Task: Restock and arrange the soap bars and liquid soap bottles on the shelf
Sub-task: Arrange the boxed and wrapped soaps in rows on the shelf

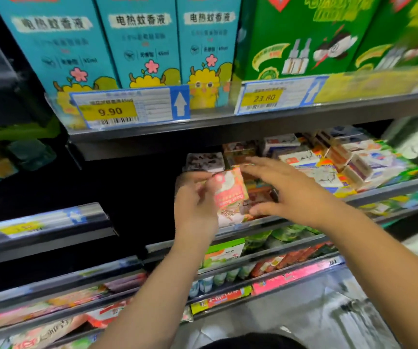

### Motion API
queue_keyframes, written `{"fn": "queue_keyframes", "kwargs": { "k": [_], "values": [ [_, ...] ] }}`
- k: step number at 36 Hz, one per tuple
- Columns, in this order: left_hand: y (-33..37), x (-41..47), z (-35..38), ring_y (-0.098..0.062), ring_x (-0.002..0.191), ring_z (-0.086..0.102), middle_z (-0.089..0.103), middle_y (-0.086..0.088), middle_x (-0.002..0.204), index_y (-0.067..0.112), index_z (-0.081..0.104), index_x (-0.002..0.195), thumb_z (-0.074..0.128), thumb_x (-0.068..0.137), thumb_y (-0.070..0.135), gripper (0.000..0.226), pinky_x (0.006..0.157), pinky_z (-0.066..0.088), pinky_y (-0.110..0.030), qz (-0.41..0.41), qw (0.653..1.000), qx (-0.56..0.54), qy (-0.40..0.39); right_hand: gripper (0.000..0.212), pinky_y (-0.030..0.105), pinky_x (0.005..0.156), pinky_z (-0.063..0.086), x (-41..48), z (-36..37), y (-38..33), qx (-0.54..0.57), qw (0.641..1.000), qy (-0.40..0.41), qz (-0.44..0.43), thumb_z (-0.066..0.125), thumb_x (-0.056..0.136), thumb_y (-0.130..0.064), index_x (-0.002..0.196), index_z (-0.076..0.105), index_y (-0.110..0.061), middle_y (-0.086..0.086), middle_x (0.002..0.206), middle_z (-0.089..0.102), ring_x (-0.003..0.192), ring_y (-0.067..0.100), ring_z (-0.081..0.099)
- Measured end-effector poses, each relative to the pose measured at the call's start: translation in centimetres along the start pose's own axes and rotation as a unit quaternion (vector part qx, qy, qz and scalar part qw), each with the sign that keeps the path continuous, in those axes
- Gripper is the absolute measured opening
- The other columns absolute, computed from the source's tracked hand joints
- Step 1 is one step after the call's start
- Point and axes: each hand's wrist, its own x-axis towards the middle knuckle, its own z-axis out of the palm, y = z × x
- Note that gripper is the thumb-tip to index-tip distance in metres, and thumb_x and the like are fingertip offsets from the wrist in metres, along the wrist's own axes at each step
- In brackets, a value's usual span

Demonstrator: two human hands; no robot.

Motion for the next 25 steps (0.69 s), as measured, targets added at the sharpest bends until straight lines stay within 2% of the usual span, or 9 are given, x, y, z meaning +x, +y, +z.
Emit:
{"fn": "queue_keyframes", "kwargs": {
  "k": [2, 6, 10, 14, 16, 18, 20, 22, 25],
  "values": [
    [0.7, 0.7, 1.5, 0.000, 0.070, 0.061, 0.065, 0.011, 0.083, 0.031, 0.058, 0.088, 0.062, 0.097, 0.026, 0.011, 0.063, 0.048, -0.021, -0.060, 0.998, 0.005, -0.030, 0.091, 0.027, 0.114, 0.027, -0.3, -0.4, -0.2, 0.002, 1.000, 0.009, 0.023, 0.074, 0.075, -0.061, 0.151, 0.034, -0.028, -0.009, 0.159, 0.030, 0.142, 0.010, 0.031],
    [0.6, 1.3, 3.2, -0.003, 0.086, 0.062, 0.061, 0.023, 0.089, 0.038, 0.058, 0.092, 0.057, 0.098, 0.039, 0.006, 0.073, 0.051, -0.028, -0.034, 0.991, 0.090, -0.088, 0.090, 0.021, 0.097, 0.034, -1.1, -1.7, 0.4, 0.039, 0.995, 0.066, 0.067, 0.082, 0.074, -0.047, 0.147, 0.034, -0.027, -0.007, 0.147, 0.044, 0.131, 0.011, 0.042],
    [0.7, 1.8, 4.1, -0.006, 0.078, 0.062, 0.063, 0.017, 0.085, 0.037, 0.056, 0.091, 0.061, 0.093, 0.047, 0.012, 0.075, 0.052, -0.033, -0.030, 0.984, 0.123, -0.129, 0.064, 0.030, 0.098, 0.040, -1.1, -2.1, 2.1, -0.033, 0.999, 0.016, -0.010, 0.077, 0.080, -0.048, 0.135, 0.050, -0.028, -0.008, 0.132, 0.053, 0.121, 0.012, 0.048],
    [0.1, 2.7, 4.2, -0.017, 0.065, 0.062, 0.062, 0.006, 0.073, 0.029, 0.057, 0.097, 0.053, 0.097, 0.045, 0.016, 0.063, 0.049, -0.034, 0.074, 0.951, 0.272, -0.127, 0.056, 0.033, 0.099, 0.026, -1.3, -2.0, 3.7, -0.104, 0.994, 0.009, -0.011, 0.067, 0.085, -0.058, 0.132, 0.046, -0.036, -0.013, 0.132, 0.054, 0.123, 0.011, 0.047],
    [-0.7, 3.8, 4.0, -0.022, 0.078, 0.062, 0.064, 0.000, 0.085, 0.025, 0.057, 0.104, 0.042, 0.103, 0.038, 0.020, 0.069, 0.050, -0.033, 0.161, 0.897, 0.403, -0.079, 0.050, 0.036, 0.101, 0.019, -1.5, -1.9, 4.4, -0.126, 0.992, 0.016, -0.011, 0.064, 0.087, -0.059, 0.129, 0.048, -0.035, -0.014, 0.129, 0.056, 0.122, 0.012, 0.049],
    [-1.9, 5.0, 4.1, -0.027, 0.111, 0.057, 0.063, -0.003, 0.114, 0.026, 0.059, 0.113, 0.041, 0.101, 0.037, 0.024, 0.093, 0.046, -0.034, 0.161, 0.864, 0.471, -0.073, 0.049, 0.039, 0.106, 0.013, -1.6, -1.9, 4.8, -0.136, 0.991, 0.004, -0.002, 0.065, 0.087, -0.056, 0.128, 0.047, -0.036, -0.014, 0.127, 0.057, 0.124, 0.012, 0.046],
    [-3.2, 5.7, 4.2, -0.024, 0.135, 0.040, 0.050, 0.002, 0.142, 0.031, 0.055, 0.127, 0.034, 0.097, 0.046, 0.040, 0.109, 0.034, -0.033, 0.124, 0.848, 0.505, -0.101, 0.049, 0.040, 0.109, 0.007, -1.5, -1.9, 5.0, -0.149, 0.989, -0.016, 0.000, 0.066, 0.087, -0.055, 0.128, 0.047, -0.036, -0.012, 0.125, 0.058, 0.128, 0.012, 0.039],
    [-4.2, 5.7, 4.3, -0.017, 0.144, 0.031, 0.037, 0.011, 0.155, 0.036, 0.048, 0.138, 0.014, 0.085, 0.054, 0.066, 0.116, 0.026, -0.032, 0.122, 0.842, 0.513, -0.116, 0.049, 0.043, 0.110, 0.003, -1.3, -1.8, 5.1, -0.175, 0.984, -0.037, -0.005, 0.064, 0.087, -0.056, 0.129, 0.046, -0.037, -0.010, 0.128, 0.059, 0.133, 0.013, 0.031],
    [-4.5, 5.8, 4.5, -0.012, 0.148, 0.022, 0.025, 0.016, 0.160, 0.040, 0.039, 0.145, 0.013, 0.087, 0.051, 0.064, 0.118, 0.021, -0.033, 0.108, 0.837, 0.524, -0.119, 0.049, 0.049, 0.115, 0.000, -1.0, -1.7, 5.3, -0.188, 0.981, -0.053, 0.009, 0.061, 0.089, -0.057, 0.130, 0.044, -0.037, -0.009, 0.133, 0.056, 0.136, 0.014, 0.024]
  ]
}}
